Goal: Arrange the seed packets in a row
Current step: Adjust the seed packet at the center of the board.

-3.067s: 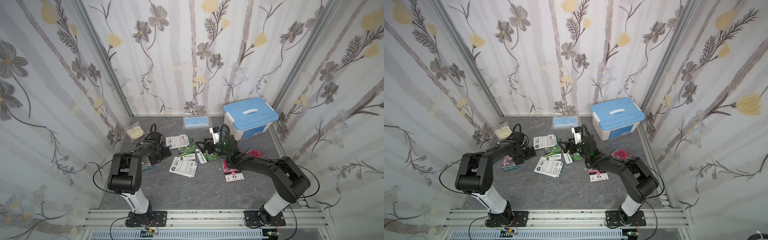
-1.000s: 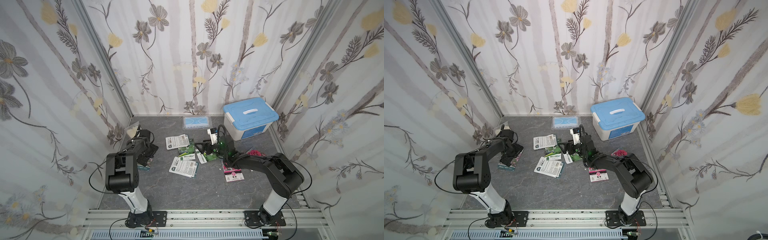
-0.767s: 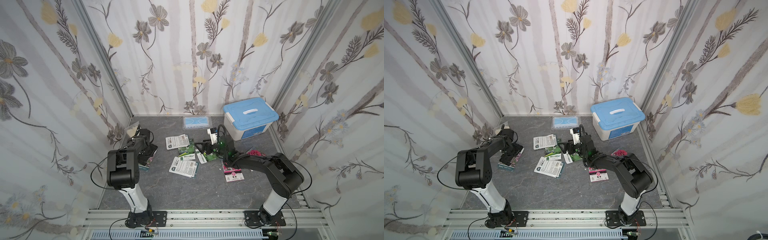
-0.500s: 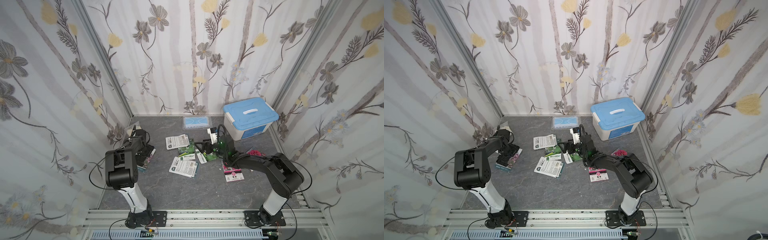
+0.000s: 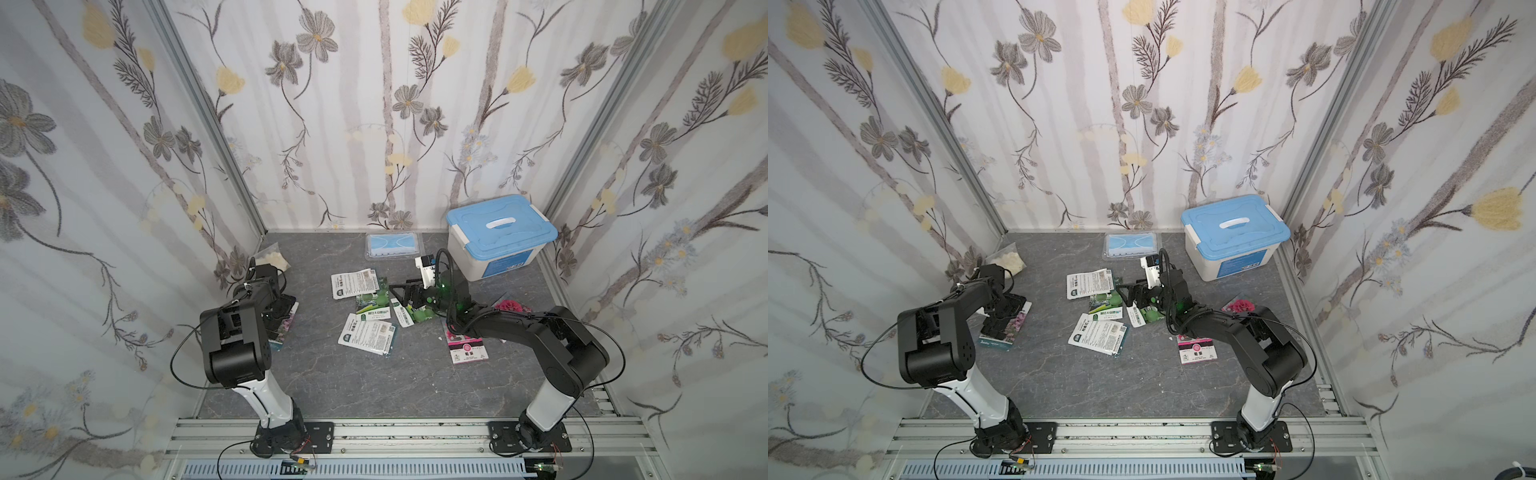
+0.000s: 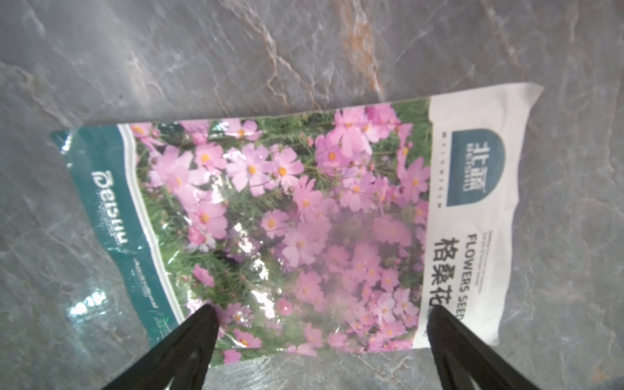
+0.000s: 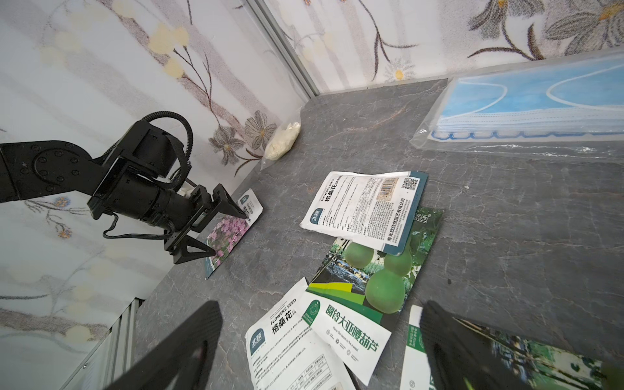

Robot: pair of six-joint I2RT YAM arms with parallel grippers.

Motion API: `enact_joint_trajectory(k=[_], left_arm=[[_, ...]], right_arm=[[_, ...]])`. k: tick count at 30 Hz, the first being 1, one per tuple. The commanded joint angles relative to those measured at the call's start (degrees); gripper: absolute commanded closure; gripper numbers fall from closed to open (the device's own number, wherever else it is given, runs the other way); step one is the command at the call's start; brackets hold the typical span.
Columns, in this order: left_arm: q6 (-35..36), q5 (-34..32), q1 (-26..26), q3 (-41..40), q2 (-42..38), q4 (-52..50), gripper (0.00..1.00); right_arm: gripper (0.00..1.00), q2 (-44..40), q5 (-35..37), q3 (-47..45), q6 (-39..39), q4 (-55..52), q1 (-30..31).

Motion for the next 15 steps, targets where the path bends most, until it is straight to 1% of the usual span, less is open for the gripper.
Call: enact_joint_trajectory(k=[1, 5, 10, 13, 15], left_arm=[[-1.92, 1.67, 0.75, -0.57, 0.4, -0.77, 0.0], [-2.68, 2.06, 0.87, -0.05, -0.07, -0.97, 0.0], [-4.05, 3.07, 0.59, 0.24, -3.81, -1.09, 0.0], [-2.54, 2.11, -1.6, 2.46, -7.34, -2.54, 0.0], [-0.24, 1.28, -4.66, 4.79, -9.12, -3.3, 0.0]], right_arm=[[0.07, -0.69, -0.05, -0.27, -0.12, 0.18, 0.01], [0.07, -1.02, 0.22, -0.41, -0.37, -0.19, 0.03], [0.07, -1.83, 0.51, -0.23, -0.72, -0.94, 0.05], [0.07, -2.45, 0.57, 0.15, -1.05, -1.65, -0.07], [0.07, -2.52, 0.57, 1.01, -1.46, -2.94, -0.03]])
